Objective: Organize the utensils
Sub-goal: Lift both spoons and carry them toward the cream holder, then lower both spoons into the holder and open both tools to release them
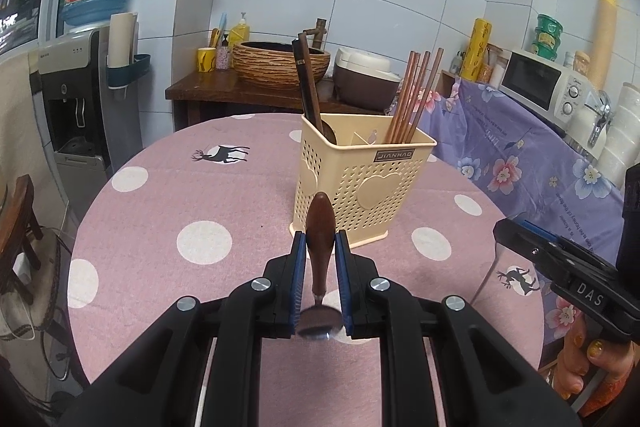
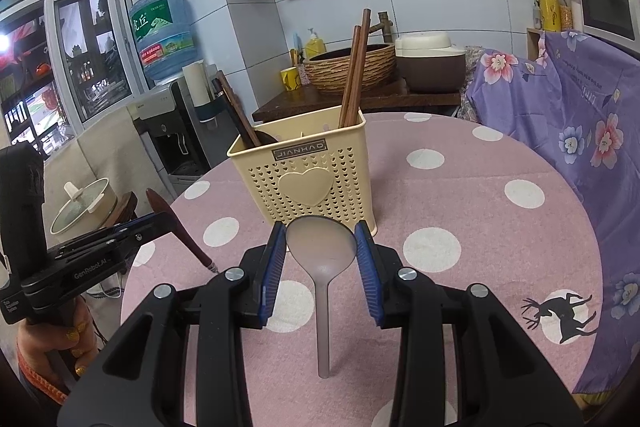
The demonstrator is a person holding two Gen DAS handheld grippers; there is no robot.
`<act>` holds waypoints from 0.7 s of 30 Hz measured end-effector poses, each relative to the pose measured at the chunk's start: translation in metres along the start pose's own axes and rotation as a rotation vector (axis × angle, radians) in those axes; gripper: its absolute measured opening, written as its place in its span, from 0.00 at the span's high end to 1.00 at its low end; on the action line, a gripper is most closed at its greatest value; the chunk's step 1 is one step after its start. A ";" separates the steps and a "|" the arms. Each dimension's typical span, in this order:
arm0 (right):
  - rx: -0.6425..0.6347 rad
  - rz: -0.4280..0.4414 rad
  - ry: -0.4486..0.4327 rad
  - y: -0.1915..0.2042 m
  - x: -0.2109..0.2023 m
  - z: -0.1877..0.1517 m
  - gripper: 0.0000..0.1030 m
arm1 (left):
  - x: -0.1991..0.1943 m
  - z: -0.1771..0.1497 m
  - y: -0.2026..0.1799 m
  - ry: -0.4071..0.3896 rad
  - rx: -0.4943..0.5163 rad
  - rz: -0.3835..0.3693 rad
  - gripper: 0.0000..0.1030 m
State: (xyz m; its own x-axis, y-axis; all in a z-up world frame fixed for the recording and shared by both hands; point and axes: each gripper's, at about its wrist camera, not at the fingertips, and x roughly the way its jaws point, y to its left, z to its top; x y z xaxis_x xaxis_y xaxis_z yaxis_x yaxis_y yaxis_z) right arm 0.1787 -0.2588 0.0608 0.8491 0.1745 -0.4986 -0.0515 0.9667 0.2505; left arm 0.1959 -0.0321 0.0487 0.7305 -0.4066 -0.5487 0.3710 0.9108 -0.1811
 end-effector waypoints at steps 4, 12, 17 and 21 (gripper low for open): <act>0.006 0.001 0.000 -0.001 0.001 0.001 0.65 | -0.001 0.001 -0.001 -0.004 0.000 -0.005 0.85; -0.005 0.002 -0.002 -0.003 0.000 0.005 0.65 | -0.006 0.006 -0.006 -0.017 0.013 -0.014 0.85; -0.007 0.026 0.000 -0.002 0.001 0.016 0.65 | -0.009 0.014 -0.010 -0.024 0.028 -0.038 0.85; -0.044 0.048 -0.040 0.006 -0.005 0.046 0.65 | -0.019 0.039 -0.019 -0.053 0.051 -0.084 0.85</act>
State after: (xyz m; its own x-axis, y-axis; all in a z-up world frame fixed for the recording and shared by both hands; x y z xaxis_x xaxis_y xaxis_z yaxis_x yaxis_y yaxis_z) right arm 0.1989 -0.2623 0.1030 0.8655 0.2137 -0.4531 -0.1149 0.9650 0.2357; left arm 0.1973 -0.0442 0.0948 0.7246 -0.4859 -0.4888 0.4600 0.8691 -0.1819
